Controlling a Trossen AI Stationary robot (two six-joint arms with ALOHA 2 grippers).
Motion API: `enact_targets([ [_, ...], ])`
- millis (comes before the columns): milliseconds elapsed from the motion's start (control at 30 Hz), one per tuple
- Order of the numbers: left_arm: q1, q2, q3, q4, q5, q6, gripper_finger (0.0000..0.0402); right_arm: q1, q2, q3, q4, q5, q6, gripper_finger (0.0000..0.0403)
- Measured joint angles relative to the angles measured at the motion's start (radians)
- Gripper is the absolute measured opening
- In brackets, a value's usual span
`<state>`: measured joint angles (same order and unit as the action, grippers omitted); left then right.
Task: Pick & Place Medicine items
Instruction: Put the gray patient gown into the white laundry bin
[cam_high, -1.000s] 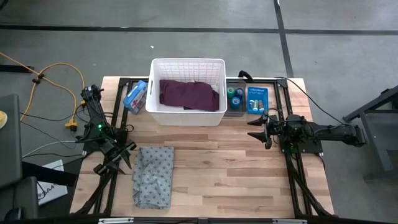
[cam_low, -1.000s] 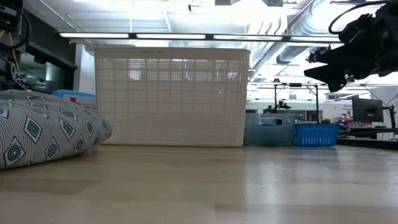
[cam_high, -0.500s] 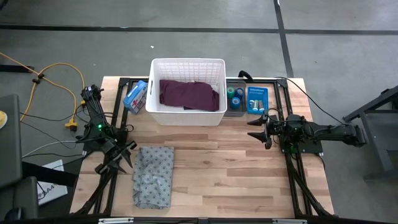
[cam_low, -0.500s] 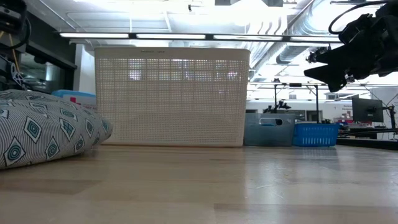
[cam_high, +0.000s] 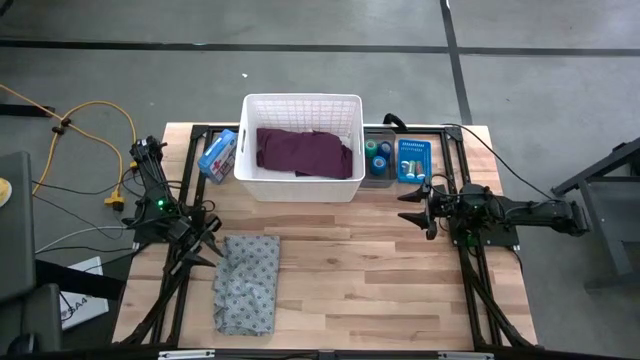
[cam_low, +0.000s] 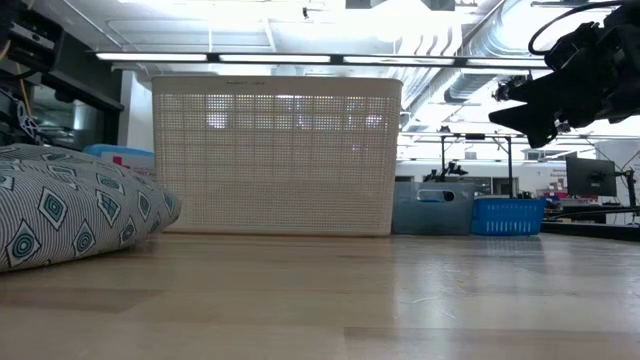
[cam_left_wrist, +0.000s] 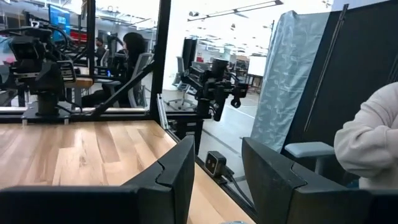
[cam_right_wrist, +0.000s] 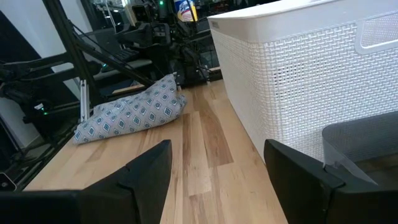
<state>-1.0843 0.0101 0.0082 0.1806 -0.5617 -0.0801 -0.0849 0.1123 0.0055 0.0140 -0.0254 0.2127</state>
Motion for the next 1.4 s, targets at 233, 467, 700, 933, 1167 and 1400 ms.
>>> enact_targets([
  [233,0.0,0.0,0.009,0.005,0.0,0.008,0.0127,0.0,0.0,0.0,0.0,0.0,0.0,0.0243],
  [467,0.0,0.041,0.071,0.005,-0.014,0.023,0.0127,0.0,0.0,0.0,0.0,0.0,0.0,0.0243],
  [700,0.0,0.184,0.187,0.004,-0.022,0.024,0.0127,0.0,0.0,0.0,0.001,0.0,0.0,0.0243],
  [933,0.0,0.381,0.336,0.0,-0.087,-0.018,0.0127,0.0,0.0,0.0,0.001,0.0,0.0,0.0243],
  [1167,0.0,0.529,0.478,-0.136,-0.212,-0.221,0.0127,0.0,0.0,0.0,0.001,0.0,0.0,0.0243],
  [1400,0.0,0.596,0.604,-0.456,-0.264,-0.561,0.0127,0.0,0.0,0.0,0.002,0.0,0.0,0.0243],
])
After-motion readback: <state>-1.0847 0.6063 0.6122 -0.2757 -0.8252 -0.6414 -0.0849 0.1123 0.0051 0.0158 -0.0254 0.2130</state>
